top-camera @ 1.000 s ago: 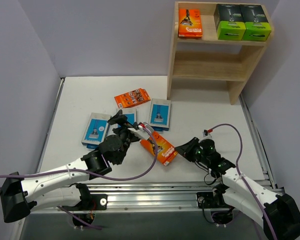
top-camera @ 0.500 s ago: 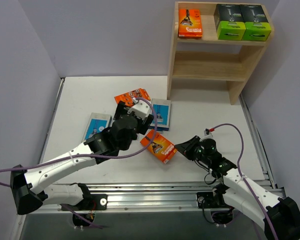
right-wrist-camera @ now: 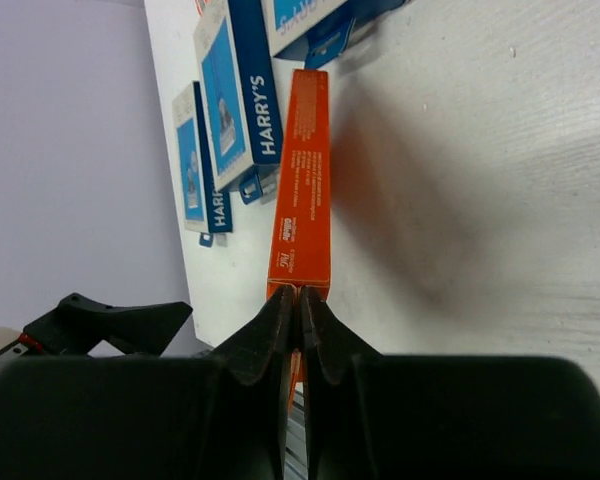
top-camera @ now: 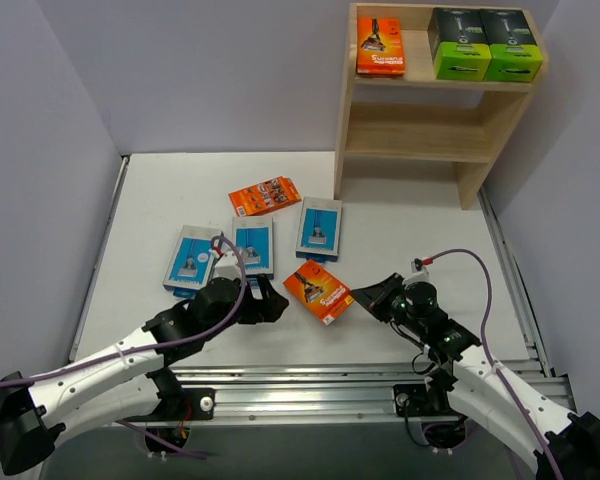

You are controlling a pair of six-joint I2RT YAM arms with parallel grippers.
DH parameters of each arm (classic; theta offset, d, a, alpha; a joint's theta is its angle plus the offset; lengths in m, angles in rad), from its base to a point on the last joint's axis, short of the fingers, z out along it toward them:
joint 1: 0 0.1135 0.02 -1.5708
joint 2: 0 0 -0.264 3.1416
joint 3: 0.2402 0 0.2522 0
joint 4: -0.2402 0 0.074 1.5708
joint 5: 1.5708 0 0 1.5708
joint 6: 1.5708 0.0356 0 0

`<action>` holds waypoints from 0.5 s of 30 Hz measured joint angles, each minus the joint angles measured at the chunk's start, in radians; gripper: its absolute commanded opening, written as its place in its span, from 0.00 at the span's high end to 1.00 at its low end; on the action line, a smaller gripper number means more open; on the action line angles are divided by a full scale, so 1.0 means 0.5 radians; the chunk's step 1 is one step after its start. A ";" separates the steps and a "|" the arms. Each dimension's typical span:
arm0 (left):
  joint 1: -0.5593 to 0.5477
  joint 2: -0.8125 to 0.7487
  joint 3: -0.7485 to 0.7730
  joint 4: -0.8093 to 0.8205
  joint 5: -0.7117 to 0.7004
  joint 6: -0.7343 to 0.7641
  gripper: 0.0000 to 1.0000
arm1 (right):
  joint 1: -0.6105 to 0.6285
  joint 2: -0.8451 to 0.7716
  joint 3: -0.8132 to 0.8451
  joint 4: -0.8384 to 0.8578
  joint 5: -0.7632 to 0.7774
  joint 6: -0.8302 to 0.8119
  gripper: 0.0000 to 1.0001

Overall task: Place and organize the shaving razors onto the shelf
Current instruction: Grab a shaving razor with the right arm, then pass the shaving razor from the right arm to the left

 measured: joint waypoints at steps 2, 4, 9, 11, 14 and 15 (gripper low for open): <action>0.002 -0.012 -0.105 0.076 0.094 -0.143 0.06 | 0.047 0.000 0.005 -0.048 0.032 -0.005 1.00; 0.004 -0.010 -0.190 0.186 0.172 -0.270 0.06 | 0.082 0.007 0.005 -0.076 0.052 -0.005 1.00; 0.004 0.063 -0.353 0.513 0.298 -0.529 0.06 | 0.162 0.032 0.005 -0.086 0.086 0.000 1.00; 0.004 0.117 -0.409 0.640 0.328 -0.615 0.06 | 0.182 0.035 0.005 -0.085 0.089 0.008 1.00; 0.004 0.188 -0.487 0.802 0.358 -0.716 0.06 | 0.209 0.042 0.004 -0.072 0.093 0.043 1.00; 0.004 0.208 -0.510 0.845 0.368 -0.746 0.06 | 0.224 0.044 0.004 -0.058 0.099 0.061 1.00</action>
